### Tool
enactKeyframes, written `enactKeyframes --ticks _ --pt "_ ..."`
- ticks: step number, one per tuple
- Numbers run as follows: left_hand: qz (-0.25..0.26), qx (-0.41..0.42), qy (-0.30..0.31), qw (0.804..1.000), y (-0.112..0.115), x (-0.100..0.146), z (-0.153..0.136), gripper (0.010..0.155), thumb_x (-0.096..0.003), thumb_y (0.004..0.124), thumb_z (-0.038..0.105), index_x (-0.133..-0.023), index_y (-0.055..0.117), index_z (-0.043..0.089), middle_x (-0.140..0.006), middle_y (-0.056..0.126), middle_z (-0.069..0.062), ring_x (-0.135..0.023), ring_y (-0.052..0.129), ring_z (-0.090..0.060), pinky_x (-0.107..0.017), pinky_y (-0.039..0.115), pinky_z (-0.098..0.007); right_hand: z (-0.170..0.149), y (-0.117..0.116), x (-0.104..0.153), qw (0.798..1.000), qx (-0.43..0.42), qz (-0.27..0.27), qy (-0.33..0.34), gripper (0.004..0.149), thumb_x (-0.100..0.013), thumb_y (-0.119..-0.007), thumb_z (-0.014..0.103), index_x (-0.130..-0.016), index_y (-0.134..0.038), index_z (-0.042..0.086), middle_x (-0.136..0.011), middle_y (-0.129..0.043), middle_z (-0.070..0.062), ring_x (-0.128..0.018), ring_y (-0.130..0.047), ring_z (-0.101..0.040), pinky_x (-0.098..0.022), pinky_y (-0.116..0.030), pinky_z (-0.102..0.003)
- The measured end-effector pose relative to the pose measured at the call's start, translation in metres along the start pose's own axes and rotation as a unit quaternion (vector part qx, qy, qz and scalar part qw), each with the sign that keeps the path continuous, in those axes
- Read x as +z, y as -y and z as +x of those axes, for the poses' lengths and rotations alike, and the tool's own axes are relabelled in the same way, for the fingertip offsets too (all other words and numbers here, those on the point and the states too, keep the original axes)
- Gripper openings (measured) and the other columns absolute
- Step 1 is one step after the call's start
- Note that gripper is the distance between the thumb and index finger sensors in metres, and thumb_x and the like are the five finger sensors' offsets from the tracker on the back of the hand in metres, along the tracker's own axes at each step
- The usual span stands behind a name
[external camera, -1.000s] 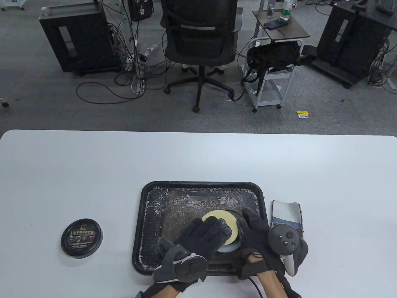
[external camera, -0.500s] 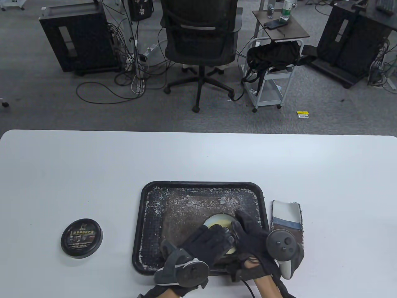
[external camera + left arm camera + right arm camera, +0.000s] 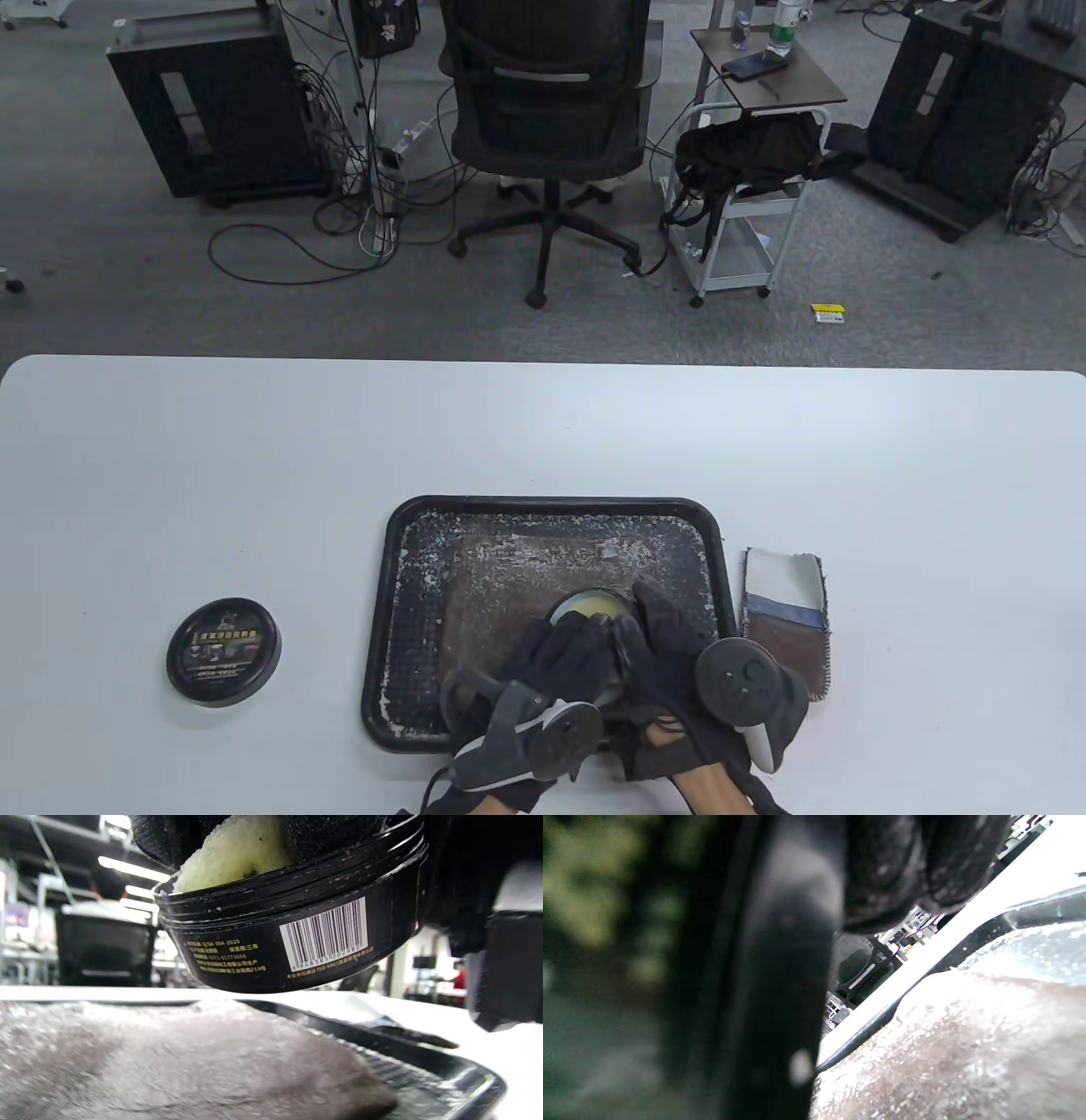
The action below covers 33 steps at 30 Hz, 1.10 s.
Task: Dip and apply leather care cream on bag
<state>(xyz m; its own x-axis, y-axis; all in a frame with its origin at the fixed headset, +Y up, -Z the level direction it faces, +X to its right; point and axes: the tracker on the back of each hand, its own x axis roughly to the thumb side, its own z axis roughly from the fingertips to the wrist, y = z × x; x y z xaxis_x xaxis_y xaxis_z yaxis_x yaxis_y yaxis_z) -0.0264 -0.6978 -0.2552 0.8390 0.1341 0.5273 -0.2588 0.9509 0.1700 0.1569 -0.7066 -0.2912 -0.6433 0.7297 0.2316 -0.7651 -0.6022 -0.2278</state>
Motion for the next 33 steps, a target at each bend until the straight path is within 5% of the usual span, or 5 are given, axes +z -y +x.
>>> enactKeyframes --ticks 10,19,33 --pt "-0.003 0.084 0.076 0.994 -0.001 0.008 -0.015 0.046 -0.0532 0.077 0.039 -0.099 0.072 0.042 -0.108 0.078 0.011 -0.101 0.082 -0.017 -0.077 0.071 -0.036 -0.005 0.003 -0.001 0.999 -0.039 0.004 -0.005 0.066 -0.045 -0.072 0.046 -0.094 -0.073 0.001 -0.069 -0.092 -0.027 -0.033 -0.099 -0.021 -0.044 -0.084 -0.05" --pt "0.026 -0.011 0.018 0.999 0.001 0.006 0.004 0.044 -0.0547 0.074 0.039 -0.099 0.07 0.04 -0.107 0.078 0.01 -0.099 0.086 -0.017 -0.075 0.073 -0.039 0.0 0.002 0.004 1.0 -0.019 0.006 -0.019 0.067 -0.046 -0.069 0.045 -0.093 -0.072 -0.003 -0.063 -0.091 -0.031 -0.027 -0.098 -0.024 -0.035 -0.086 -0.048" --pt "-0.01 0.014 -0.073 0.997 0.004 -0.003 0.005 0.044 -0.0531 0.076 0.037 -0.097 0.073 0.035 -0.102 0.084 0.005 -0.092 0.093 -0.02 -0.071 0.078 -0.04 0.007 -0.006 0.007 0.999 0.043 0.01 -0.02 0.068 -0.046 -0.069 0.046 -0.093 -0.072 -0.004 -0.06 -0.093 -0.031 -0.026 -0.099 -0.022 -0.034 -0.086 -0.048"
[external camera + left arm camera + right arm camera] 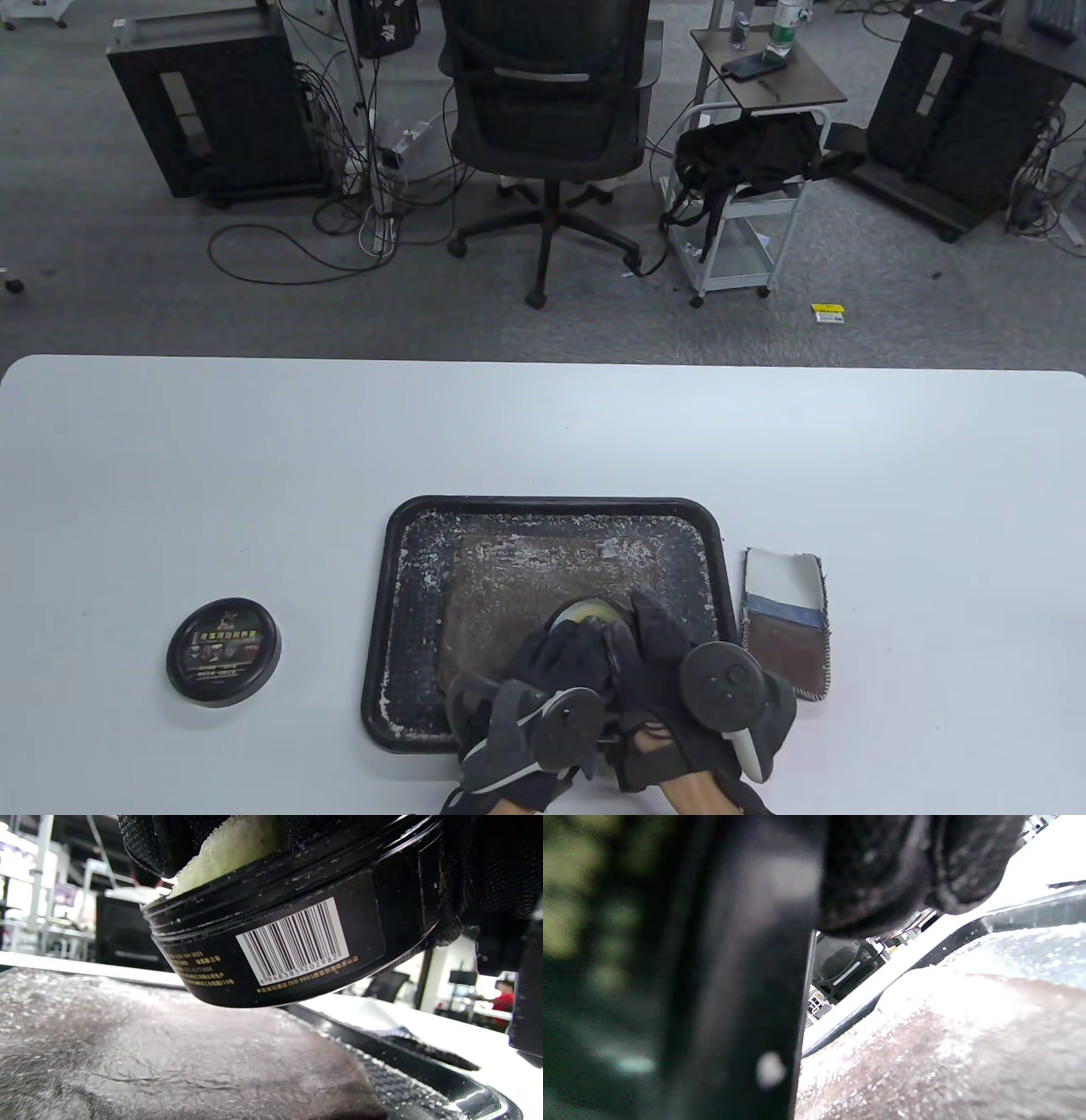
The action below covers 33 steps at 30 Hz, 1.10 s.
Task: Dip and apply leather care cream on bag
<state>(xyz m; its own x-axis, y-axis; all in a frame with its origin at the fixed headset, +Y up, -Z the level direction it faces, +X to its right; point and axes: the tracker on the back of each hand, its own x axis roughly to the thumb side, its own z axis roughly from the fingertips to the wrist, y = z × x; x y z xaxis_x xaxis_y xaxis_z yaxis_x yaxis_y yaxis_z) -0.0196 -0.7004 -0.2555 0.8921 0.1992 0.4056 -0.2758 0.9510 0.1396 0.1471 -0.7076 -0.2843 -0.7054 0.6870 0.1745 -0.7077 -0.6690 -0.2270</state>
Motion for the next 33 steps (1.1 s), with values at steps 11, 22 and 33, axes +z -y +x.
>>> enactKeyframes --ticks 11,22,33 --pt "-0.019 0.091 0.095 0.991 -0.001 0.005 -0.014 0.045 -0.0523 0.078 0.039 -0.097 0.077 0.036 -0.102 0.086 0.005 -0.093 0.092 -0.019 -0.073 0.075 -0.038 -0.014 0.006 -0.006 0.999 -0.048 0.013 -0.01 0.069 -0.046 -0.071 0.047 -0.093 -0.073 -0.003 -0.06 -0.093 -0.03 -0.024 -0.097 -0.022 -0.036 -0.086 -0.049" --pt "-0.007 0.052 0.034 0.998 0.004 0.002 -0.008 0.044 -0.0543 0.074 0.038 -0.098 0.07 0.039 -0.106 0.079 0.008 -0.097 0.087 -0.018 -0.074 0.073 -0.04 -0.008 0.002 -0.001 0.999 -0.035 0.018 -0.003 0.071 -0.047 -0.067 0.048 -0.096 -0.068 -0.004 -0.06 -0.091 -0.031 -0.023 -0.097 -0.023 -0.033 -0.086 -0.049" --pt "-0.111 0.131 0.11 0.979 0.002 -0.004 -0.031 0.045 -0.0519 0.075 0.039 -0.097 0.075 0.041 -0.103 0.084 0.011 -0.095 0.09 -0.015 -0.074 0.073 -0.039 -0.013 0.006 -0.004 1.0 -0.011 0.018 0.006 0.071 -0.046 -0.071 0.049 -0.096 -0.069 -0.001 -0.058 -0.096 -0.028 -0.02 -0.098 -0.021 -0.034 -0.087 -0.048"
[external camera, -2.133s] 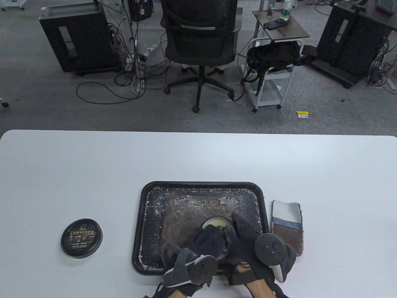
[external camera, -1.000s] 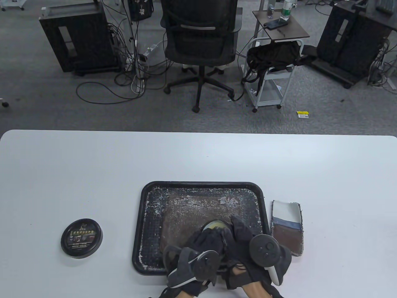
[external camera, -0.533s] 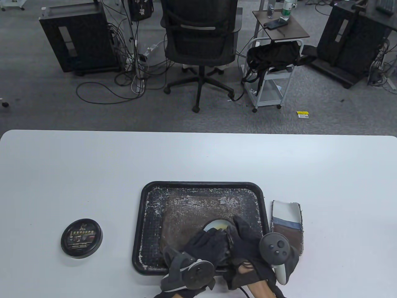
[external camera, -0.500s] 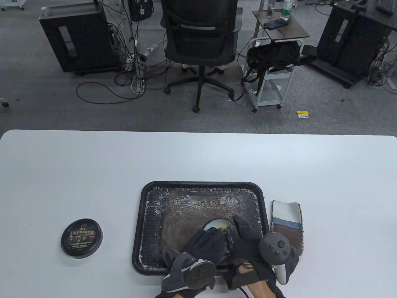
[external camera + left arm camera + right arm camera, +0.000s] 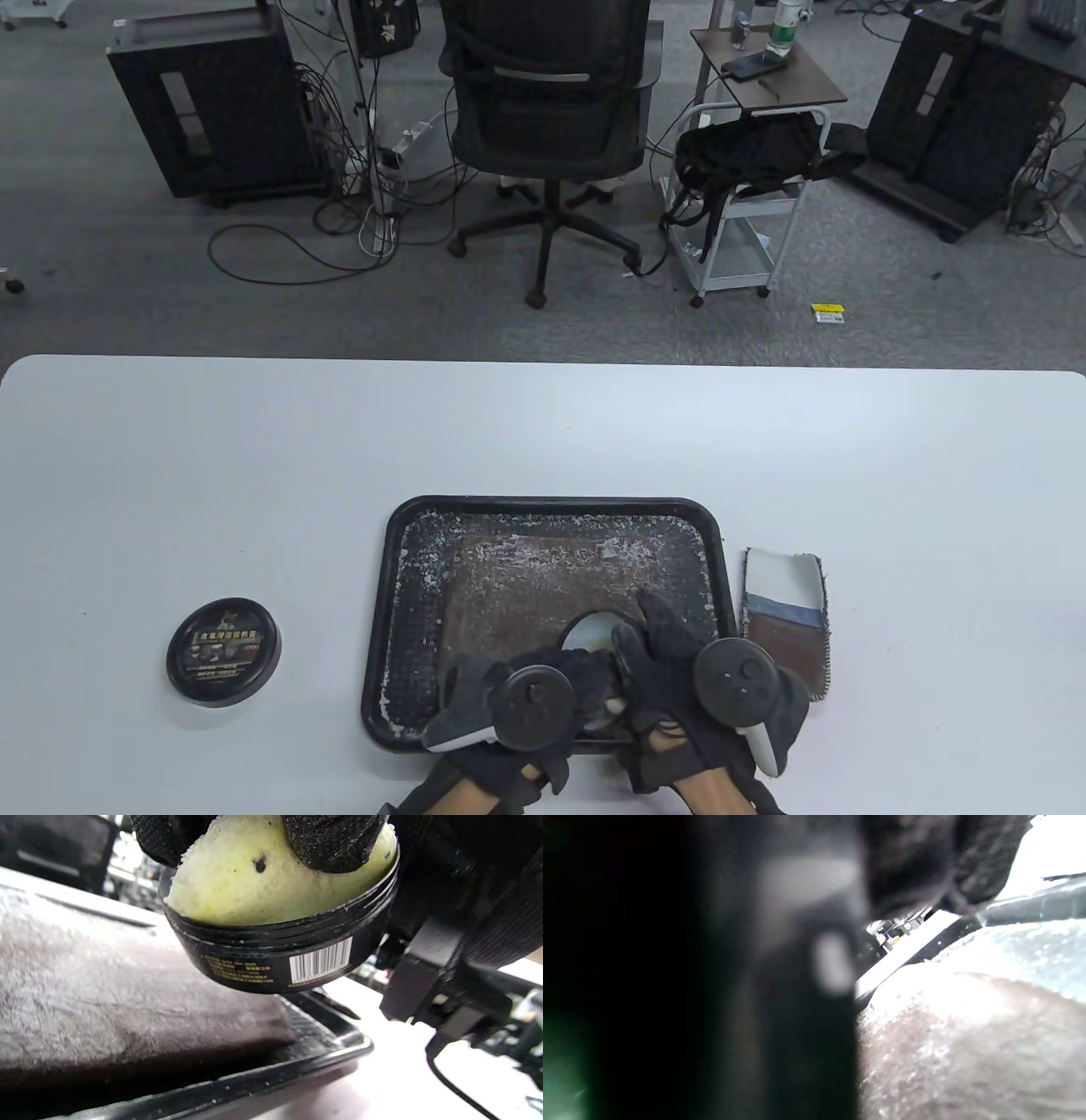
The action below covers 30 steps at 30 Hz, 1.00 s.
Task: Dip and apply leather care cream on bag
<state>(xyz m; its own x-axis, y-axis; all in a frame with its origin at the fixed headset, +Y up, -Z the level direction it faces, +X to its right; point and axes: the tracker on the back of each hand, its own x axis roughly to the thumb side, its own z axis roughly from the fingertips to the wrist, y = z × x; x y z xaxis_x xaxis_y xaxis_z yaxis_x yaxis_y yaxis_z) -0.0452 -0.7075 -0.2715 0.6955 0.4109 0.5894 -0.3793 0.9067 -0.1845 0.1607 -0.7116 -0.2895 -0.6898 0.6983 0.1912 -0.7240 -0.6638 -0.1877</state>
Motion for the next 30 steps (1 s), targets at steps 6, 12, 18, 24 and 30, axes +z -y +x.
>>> enactKeyframes --ticks 6,12,18,24,30 --pt "0.125 0.057 0.004 0.991 -0.014 0.018 -0.012 0.046 -0.0528 0.074 0.04 -0.098 0.073 0.042 -0.105 0.083 0.011 -0.097 0.089 -0.016 -0.075 0.072 -0.042 -0.008 0.011 -0.003 0.999 -0.036 -0.022 -0.009 0.071 -0.047 -0.068 0.05 -0.098 -0.067 0.0 -0.064 -0.094 -0.026 -0.027 -0.099 -0.021 -0.038 -0.086 -0.049" --pt "0.23 0.147 0.018 0.962 -0.025 0.036 -0.017 0.047 -0.0535 0.074 0.04 -0.1 0.071 0.041 -0.106 0.081 0.011 -0.098 0.088 -0.016 -0.076 0.071 -0.042 -0.028 0.046 -0.003 0.992 -0.091 -0.077 -0.033 0.07 -0.047 -0.069 0.049 -0.099 -0.065 0.001 -0.07 -0.091 -0.026 -0.033 -0.099 -0.023 -0.043 -0.083 -0.051" --pt "0.24 0.144 -0.018 0.96 -0.027 0.047 -0.034 0.047 -0.0538 0.074 0.04 -0.1 0.07 0.041 -0.106 0.081 0.01 -0.098 0.088 -0.017 -0.075 0.071 -0.042 -0.075 0.107 0.003 0.975 -0.067 -0.192 -0.09 0.067 -0.048 -0.067 0.046 -0.1 -0.063 0.004 -0.081 -0.086 -0.025 -0.045 -0.098 -0.027 -0.05 -0.078 -0.054" --pt "0.245 0.115 -0.05 0.961 -0.029 0.053 -0.046 0.047 -0.0539 0.074 0.04 -0.101 0.07 0.04 -0.107 0.081 0.01 -0.097 0.088 -0.017 -0.075 0.071 -0.042 -0.127 0.147 0.01 0.947 0.014 -0.258 -0.193 0.066 -0.047 -0.066 0.041 -0.101 -0.058 0.004 -0.089 -0.078 -0.026 -0.058 -0.093 -0.033 -0.055 -0.071 -0.059" --pt "0.221 0.061 -0.07 0.971 -0.028 0.055 -0.053 0.047 -0.0539 0.074 0.04 -0.101 0.07 0.04 -0.106 0.081 0.009 -0.097 0.088 -0.017 -0.075 0.071 -0.042 -0.165 0.145 0.015 0.918 0.005 -0.263 -0.298 0.065 -0.046 -0.065 0.037 -0.102 -0.056 0.004 -0.092 -0.073 -0.028 -0.065 -0.088 -0.038 -0.056 -0.066 -0.062"
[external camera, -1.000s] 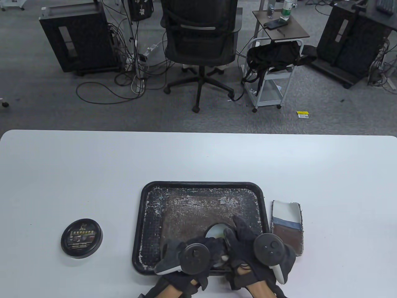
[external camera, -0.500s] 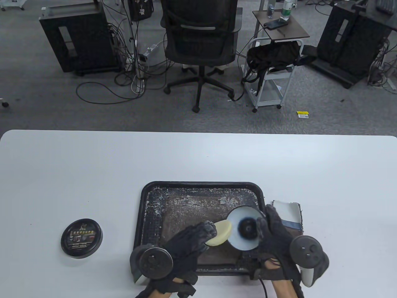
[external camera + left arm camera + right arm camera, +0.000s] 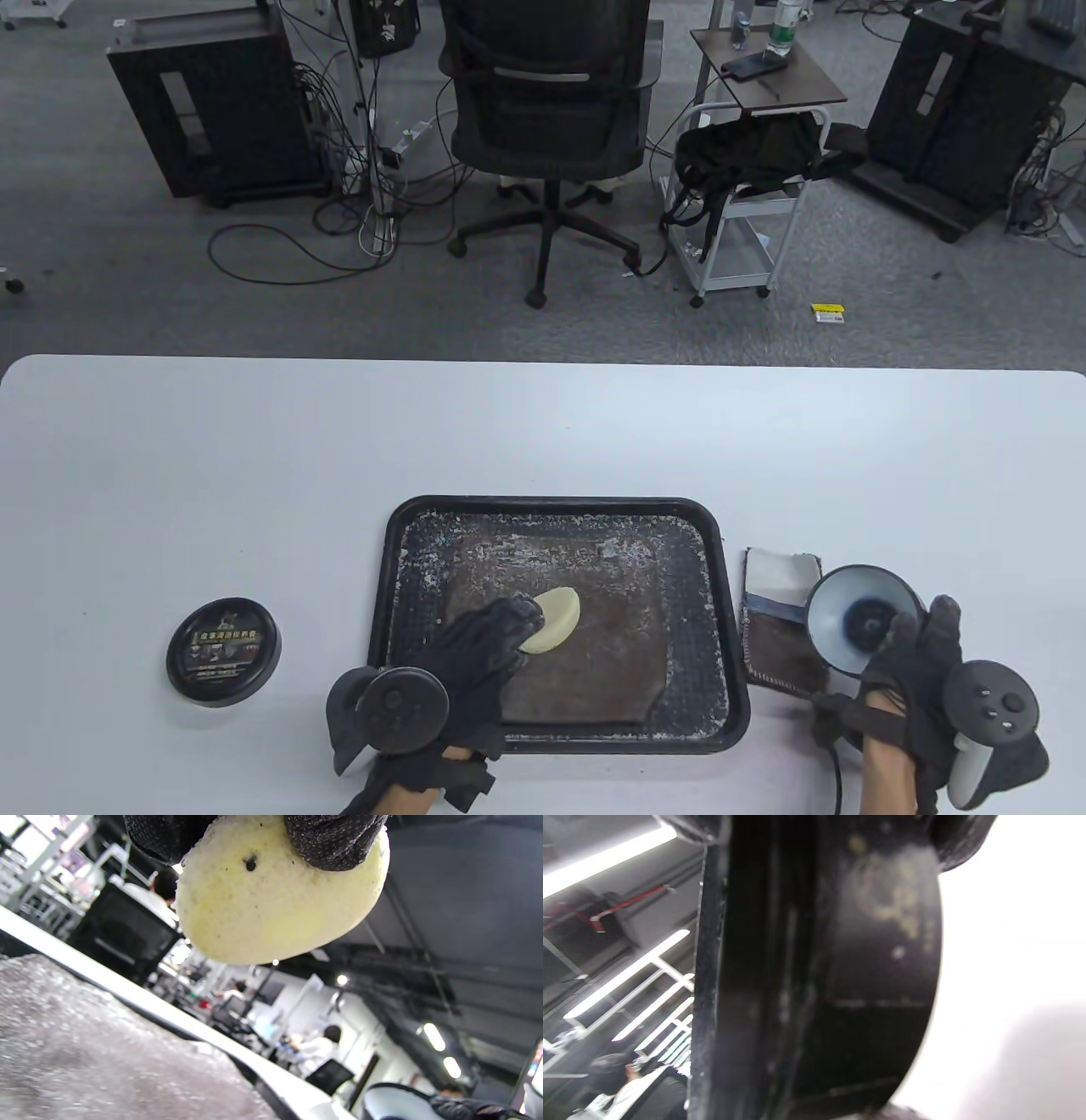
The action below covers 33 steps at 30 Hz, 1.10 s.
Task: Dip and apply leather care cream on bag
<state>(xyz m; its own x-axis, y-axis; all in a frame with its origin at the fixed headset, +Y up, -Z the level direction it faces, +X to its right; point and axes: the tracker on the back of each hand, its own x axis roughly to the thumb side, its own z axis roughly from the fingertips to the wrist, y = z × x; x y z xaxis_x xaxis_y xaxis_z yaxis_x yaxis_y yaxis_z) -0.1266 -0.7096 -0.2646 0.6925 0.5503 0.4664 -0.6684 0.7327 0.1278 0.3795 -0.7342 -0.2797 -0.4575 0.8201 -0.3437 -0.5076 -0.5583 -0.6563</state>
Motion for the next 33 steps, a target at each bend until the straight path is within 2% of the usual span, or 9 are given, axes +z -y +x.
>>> enactKeyframes --ticks 6,11,21,27,30,33 --pt "-0.003 -0.012 0.0 1.0 -0.002 0.0 -0.002 0.047 -0.0538 0.074 0.04 -0.101 0.07 0.04 -0.106 0.081 0.009 -0.097 0.088 -0.018 -0.075 0.071 -0.042 -0.013 -0.004 -0.005 0.998 0.021 -0.013 -0.049 0.063 -0.046 -0.062 0.032 -0.103 -0.054 0.005 -0.095 -0.068 -0.03 -0.072 -0.084 -0.043 -0.058 -0.063 -0.065" --pt "-0.007 -0.022 0.002 1.0 -0.001 0.001 0.0 0.047 -0.0539 0.074 0.04 -0.101 0.07 0.04 -0.107 0.081 0.009 -0.097 0.088 -0.017 -0.076 0.07 -0.043 -0.026 -0.005 -0.007 0.995 0.006 -0.017 -0.1 0.062 -0.045 -0.061 0.029 -0.103 -0.054 0.006 -0.097 -0.065 -0.03 -0.076 -0.079 -0.047 -0.059 -0.06 -0.066" --pt "-0.01 -0.024 -0.007 1.0 -0.001 0.001 0.0 0.047 -0.0538 0.074 0.039 -0.101 0.07 0.039 -0.107 0.081 0.009 -0.097 0.088 -0.018 -0.076 0.07 -0.043 -0.03 -0.003 -0.006 0.993 0.007 -0.02 -0.117 0.063 -0.044 -0.062 0.027 -0.103 -0.052 0.005 -0.102 -0.055 -0.029 -0.086 -0.064 -0.054 -0.062 -0.051 -0.069" --pt "-0.014 -0.036 -0.011 0.999 -0.001 0.002 0.0 0.047 -0.0537 0.074 0.04 -0.101 0.07 0.039 -0.107 0.081 0.009 -0.097 0.088 -0.017 -0.076 0.07 -0.043 -0.014 0.001 -0.003 0.997 0.048 -0.033 -0.047 0.064 -0.045 -0.065 0.032 -0.102 -0.055 0.005 -0.102 -0.056 -0.028 -0.089 -0.059 -0.056 -0.063 -0.048 -0.07" --pt "-0.014 -0.044 -0.014 0.999 -0.002 0.002 0.0 0.047 -0.0537 0.074 0.04 -0.101 0.07 0.039 -0.107 0.081 0.009 -0.097 0.088 -0.017 -0.076 0.07 -0.043 0.002 -0.001 0.001 0.996 0.084 -0.025 0.028 0.065 -0.046 -0.067 0.035 -0.102 -0.055 0.004 -0.102 -0.055 -0.027 -0.089 -0.058 -0.056 -0.063 -0.046 -0.071" --pt "-0.013 -0.051 -0.016 0.998 -0.002 0.002 0.0 0.048 -0.0539 0.074 0.04 -0.101 0.07 0.039 -0.107 0.081 0.009 -0.098 0.088 -0.018 -0.076 0.07 -0.043 0.032 -0.012 0.015 0.978 0.132 0.008 0.16 0.066 -0.045 -0.071 0.038 -0.102 -0.058 0.006 -0.103 -0.059 -0.026 -0.09 -0.061 -0.054 -0.064 -0.048 -0.071"
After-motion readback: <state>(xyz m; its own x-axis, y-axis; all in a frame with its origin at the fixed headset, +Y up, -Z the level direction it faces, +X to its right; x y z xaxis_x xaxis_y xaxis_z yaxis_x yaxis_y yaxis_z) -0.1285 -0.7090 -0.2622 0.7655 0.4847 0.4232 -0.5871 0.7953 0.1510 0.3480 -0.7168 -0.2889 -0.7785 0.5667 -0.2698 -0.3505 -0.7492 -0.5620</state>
